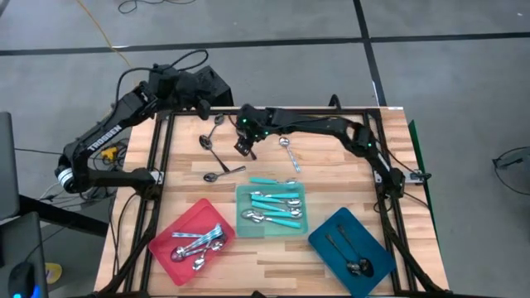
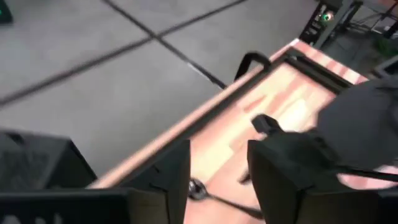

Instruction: Sort silverware by color (type)

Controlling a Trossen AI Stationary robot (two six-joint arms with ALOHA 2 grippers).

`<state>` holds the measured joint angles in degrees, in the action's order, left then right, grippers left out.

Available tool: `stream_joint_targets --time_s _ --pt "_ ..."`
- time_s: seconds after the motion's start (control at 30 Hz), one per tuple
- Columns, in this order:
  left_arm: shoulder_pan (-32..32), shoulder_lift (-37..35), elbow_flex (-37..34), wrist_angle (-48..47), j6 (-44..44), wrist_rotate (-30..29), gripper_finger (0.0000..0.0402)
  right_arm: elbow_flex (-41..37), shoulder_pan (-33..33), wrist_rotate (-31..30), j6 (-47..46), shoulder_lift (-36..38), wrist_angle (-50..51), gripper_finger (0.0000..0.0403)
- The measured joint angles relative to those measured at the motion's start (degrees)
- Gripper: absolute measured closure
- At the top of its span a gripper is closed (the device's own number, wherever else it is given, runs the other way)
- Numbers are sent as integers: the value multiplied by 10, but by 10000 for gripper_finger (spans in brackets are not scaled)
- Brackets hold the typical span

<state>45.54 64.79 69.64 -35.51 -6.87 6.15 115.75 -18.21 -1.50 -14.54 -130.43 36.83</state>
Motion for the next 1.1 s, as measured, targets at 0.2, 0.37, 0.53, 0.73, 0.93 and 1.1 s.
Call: stream_joint_targets --time_s 0.2,0.37,0.53,0.73,0.93,1.1 --pt "13 0 -91 32 -44 46 249 1 -11 -8 -67 -47 -9 137" --pt "14 0 -158 97 -54 87 248 1 -9 -29 -83 -50 -42 137" --pt "16 0 -208 138 -57 91 248 1 -5 -53 -103 -49 -42 137" --pt "14 0 -226 142 -70 132 248 1 12 -99 -159 -49 -31 137" --pt "10 -8 -228 148 -70 152 248 1 29 18 -171 -34 23 137" --pt "26 -13 -183 68 21 113 248 49 26 97 -118 -17 114 137"
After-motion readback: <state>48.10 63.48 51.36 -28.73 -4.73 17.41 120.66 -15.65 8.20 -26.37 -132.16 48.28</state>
